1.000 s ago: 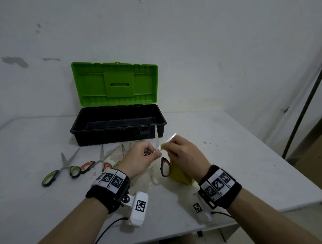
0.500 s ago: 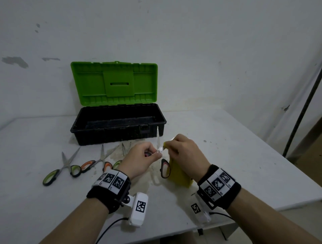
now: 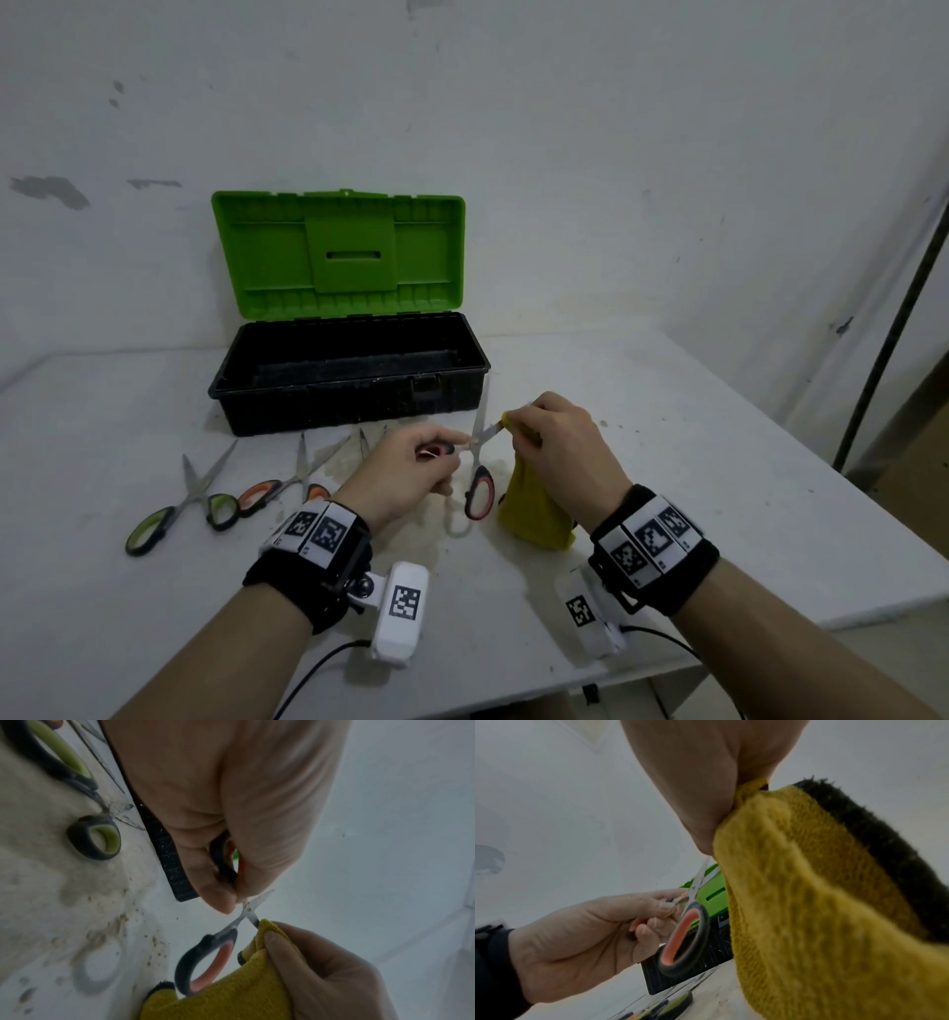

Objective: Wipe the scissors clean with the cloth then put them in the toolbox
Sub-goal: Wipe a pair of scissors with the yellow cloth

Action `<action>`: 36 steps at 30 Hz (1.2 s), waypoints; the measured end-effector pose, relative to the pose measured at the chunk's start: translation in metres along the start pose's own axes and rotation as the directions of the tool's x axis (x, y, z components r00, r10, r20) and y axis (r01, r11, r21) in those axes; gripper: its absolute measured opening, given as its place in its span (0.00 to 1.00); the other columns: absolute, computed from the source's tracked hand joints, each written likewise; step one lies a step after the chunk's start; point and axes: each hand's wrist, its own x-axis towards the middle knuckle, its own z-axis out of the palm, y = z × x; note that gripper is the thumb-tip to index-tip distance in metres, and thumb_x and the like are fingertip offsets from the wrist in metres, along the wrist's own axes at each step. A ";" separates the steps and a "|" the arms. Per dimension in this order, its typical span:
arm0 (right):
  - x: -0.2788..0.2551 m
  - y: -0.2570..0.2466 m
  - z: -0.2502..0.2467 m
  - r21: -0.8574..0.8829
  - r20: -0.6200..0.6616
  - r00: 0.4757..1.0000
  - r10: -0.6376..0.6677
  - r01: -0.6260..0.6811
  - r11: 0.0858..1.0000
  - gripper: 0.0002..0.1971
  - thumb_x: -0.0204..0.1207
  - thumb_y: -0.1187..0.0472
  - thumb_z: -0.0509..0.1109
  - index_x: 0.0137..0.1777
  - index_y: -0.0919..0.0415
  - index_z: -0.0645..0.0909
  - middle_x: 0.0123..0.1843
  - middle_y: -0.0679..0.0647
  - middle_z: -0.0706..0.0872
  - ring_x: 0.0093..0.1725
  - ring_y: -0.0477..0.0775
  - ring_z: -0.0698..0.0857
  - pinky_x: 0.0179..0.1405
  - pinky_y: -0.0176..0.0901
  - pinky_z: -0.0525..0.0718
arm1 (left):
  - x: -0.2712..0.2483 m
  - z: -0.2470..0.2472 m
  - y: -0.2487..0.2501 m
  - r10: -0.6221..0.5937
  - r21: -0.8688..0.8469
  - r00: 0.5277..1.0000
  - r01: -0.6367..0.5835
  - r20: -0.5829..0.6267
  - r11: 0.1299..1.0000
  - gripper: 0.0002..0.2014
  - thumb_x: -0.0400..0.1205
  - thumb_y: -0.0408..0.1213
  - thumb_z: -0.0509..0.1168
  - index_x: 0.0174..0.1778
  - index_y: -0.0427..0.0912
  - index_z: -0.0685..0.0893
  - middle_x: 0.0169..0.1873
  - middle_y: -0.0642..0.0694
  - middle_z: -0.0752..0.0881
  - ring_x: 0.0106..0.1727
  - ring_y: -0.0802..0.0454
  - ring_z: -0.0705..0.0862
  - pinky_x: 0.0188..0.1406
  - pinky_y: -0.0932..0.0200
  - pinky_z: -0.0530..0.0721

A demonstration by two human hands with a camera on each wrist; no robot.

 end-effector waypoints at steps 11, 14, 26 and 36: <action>-0.002 -0.012 0.000 0.047 -0.007 1.000 0.002 -0.001 0.999 0.08 0.80 0.62 0.69 0.53 0.58 0.89 0.45 0.52 0.82 0.42 0.53 0.81 0.42 0.46 0.83 | 0.005 0.006 0.007 -0.194 -0.584 0.970 0.073 -0.148 0.809 0.05 0.84 0.35 0.70 0.51 0.38 0.86 0.46 0.41 0.91 0.51 0.40 0.92 0.52 0.47 0.88; -0.002 -0.016 0.000 0.059 0.017 1.000 -0.001 0.000 0.998 0.08 0.81 0.62 0.68 0.53 0.58 0.89 0.46 0.52 0.82 0.43 0.53 0.81 0.44 0.44 0.82 | 0.003 0.011 0.009 -0.220 -0.655 0.970 0.101 -0.102 0.749 0.07 0.88 0.37 0.64 0.56 0.38 0.81 0.55 0.38 0.89 0.51 0.35 0.93 0.49 0.41 0.91; -0.007 -0.032 -0.004 0.076 -0.003 1.000 -0.016 0.017 0.997 0.06 0.76 0.61 0.70 0.51 0.56 0.86 0.46 0.49 0.84 0.43 0.49 0.81 0.45 0.42 0.82 | 0.000 0.017 0.004 -0.219 -0.673 0.970 0.091 -0.108 0.734 0.09 0.84 0.24 0.68 0.59 0.31 0.83 0.43 0.33 0.89 0.37 0.44 0.89 0.44 0.50 0.93; 0.000 -0.029 0.011 0.016 0.002 0.996 -0.094 0.094 0.995 0.07 0.79 0.63 0.67 0.43 0.62 0.87 0.43 0.55 0.80 0.41 0.55 0.80 0.40 0.49 0.82 | -0.002 0.032 0.002 -0.212 -0.686 0.966 0.053 -0.150 0.726 0.02 0.82 0.26 0.70 0.45 0.35 0.86 0.36 0.38 0.89 0.30 0.49 0.85 0.36 0.54 0.89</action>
